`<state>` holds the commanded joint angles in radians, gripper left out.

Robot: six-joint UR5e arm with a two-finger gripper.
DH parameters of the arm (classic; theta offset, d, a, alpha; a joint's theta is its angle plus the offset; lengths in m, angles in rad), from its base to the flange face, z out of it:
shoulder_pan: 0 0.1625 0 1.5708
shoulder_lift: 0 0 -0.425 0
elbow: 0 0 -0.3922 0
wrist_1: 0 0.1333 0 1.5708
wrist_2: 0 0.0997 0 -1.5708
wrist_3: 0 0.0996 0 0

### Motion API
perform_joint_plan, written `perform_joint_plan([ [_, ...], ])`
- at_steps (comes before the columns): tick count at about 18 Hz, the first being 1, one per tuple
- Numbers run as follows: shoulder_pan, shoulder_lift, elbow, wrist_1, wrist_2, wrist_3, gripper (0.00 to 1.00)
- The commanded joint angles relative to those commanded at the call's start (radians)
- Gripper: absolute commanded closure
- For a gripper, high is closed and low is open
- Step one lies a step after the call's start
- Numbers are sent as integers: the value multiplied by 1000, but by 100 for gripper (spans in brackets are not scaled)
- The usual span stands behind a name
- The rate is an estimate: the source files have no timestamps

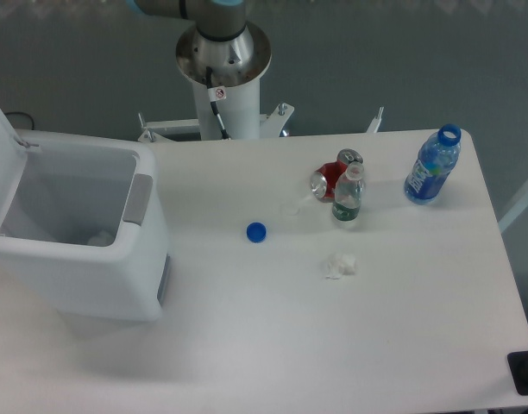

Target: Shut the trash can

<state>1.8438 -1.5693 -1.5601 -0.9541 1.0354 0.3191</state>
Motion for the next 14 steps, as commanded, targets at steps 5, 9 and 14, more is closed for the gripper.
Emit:
perform_joint_plan([
  [5, 35, 6, -2, -2, 2, 0, 0],
  [9, 68, 12, -15, -3, 31, 0, 0],
  [14, 92, 15, -32, -3, 98, 0, 0],
])
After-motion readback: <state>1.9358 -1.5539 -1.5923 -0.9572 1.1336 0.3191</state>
